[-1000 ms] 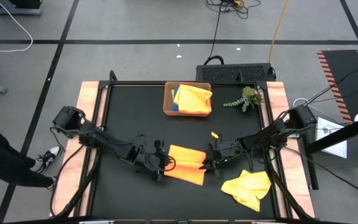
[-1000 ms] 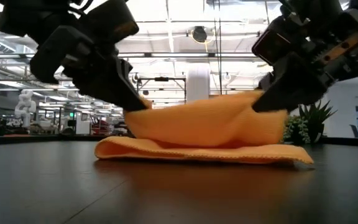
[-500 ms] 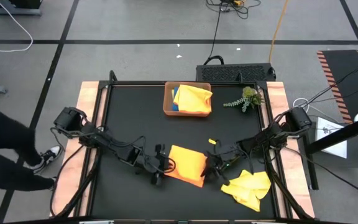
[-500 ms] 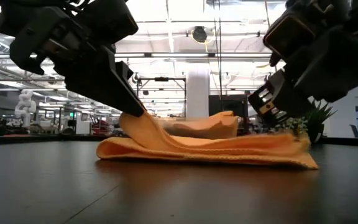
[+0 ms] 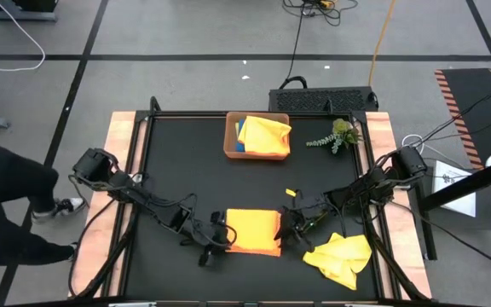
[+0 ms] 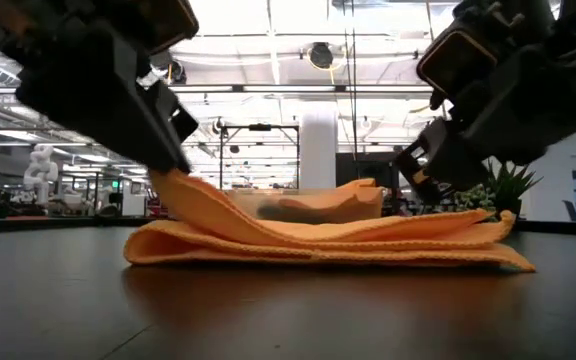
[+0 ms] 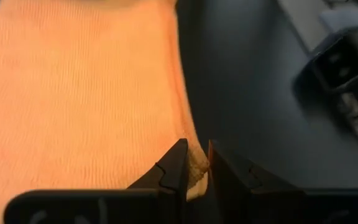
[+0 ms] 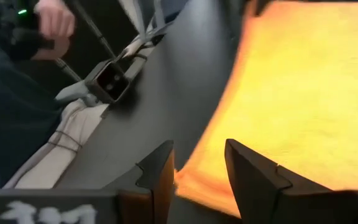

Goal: Fold microfiber towels
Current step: Fold the orange microfiber towel, then put the orange microfiber towel into the bin

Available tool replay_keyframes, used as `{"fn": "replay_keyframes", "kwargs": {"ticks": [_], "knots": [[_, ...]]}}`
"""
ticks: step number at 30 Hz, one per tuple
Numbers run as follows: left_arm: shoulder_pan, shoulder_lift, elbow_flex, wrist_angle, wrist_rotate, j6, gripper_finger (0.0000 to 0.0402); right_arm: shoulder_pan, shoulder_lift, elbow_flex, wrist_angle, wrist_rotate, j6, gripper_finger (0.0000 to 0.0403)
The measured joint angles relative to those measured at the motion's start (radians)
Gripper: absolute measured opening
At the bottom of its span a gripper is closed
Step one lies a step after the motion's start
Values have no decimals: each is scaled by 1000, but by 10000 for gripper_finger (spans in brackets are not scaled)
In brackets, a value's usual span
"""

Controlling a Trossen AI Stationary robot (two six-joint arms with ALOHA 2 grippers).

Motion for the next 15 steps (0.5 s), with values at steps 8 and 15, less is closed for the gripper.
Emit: {"fn": "replay_keyframes", "kwargs": {"ticks": [8,15], "knots": [[-4,-2,1,142,-1,70,67,-57,-59,0,1,71,3,152],[21,-3,5,141,-43,90,102,-82,-73,0,-7,71,-9,173]]}}
